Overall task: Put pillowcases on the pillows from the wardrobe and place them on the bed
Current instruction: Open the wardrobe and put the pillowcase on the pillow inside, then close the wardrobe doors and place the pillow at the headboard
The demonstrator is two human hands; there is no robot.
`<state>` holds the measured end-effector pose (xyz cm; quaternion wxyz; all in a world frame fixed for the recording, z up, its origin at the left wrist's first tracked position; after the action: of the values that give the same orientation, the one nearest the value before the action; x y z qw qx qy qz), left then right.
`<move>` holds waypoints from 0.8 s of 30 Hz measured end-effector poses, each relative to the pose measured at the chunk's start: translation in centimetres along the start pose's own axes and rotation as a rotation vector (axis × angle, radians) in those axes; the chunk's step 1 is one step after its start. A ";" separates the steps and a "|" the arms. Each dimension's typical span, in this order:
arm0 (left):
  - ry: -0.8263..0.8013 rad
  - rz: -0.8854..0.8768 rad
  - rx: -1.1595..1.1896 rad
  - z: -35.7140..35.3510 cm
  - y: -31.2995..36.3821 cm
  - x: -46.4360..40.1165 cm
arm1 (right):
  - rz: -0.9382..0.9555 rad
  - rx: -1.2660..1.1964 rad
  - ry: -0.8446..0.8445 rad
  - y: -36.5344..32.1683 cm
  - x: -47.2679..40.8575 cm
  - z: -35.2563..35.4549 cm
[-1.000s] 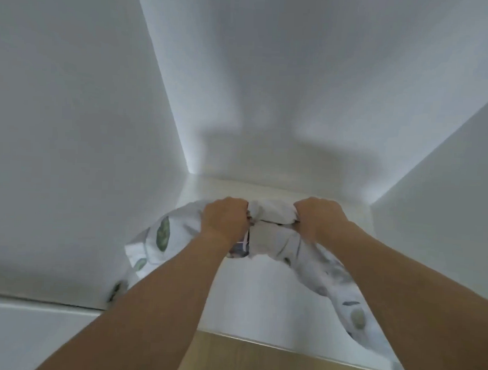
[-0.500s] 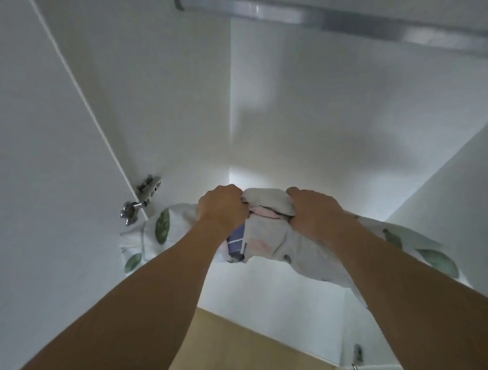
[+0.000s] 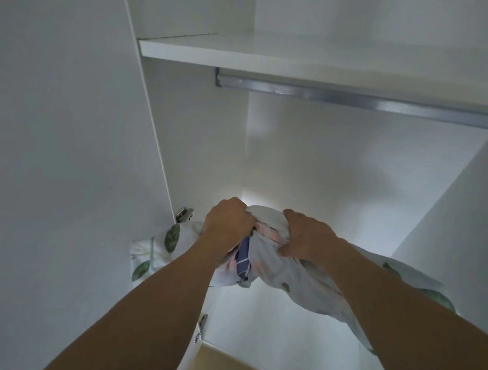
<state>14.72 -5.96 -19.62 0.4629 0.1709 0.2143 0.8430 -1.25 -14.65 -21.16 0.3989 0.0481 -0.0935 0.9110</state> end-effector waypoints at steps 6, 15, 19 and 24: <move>0.116 0.001 -0.108 0.8 -1.2 3.1 | -0.012 0.035 0.001 -1.6 0.8 0.5; 0.511 0.074 -0.144 5.7 -5.7 14.9 | 0.033 0.138 -0.032 -6.5 6.0 1.2; 0.768 0.316 -0.179 7.1 -8.5 22.4 | 0.045 0.155 -0.066 -9.1 9.2 0.8; 1.027 0.477 -0.158 8.2 -11.2 30.0 | 0.089 0.167 -0.069 -12.2 11.9 -0.2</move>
<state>11.23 26.68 -15.79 0.1077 -0.2522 0.3034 0.9126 -0.34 2.00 -17.80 0.3492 0.1083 -0.0332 0.9302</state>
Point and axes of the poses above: each hand's wrist, its own x-axis away from the middle knuckle, its own z-axis out of the back of the hand, y = z × x, the point moved 1 cm from there along -x, towards the middle knuckle, and after that the axes turned 1 degree about -y, right-handed, at the moved point
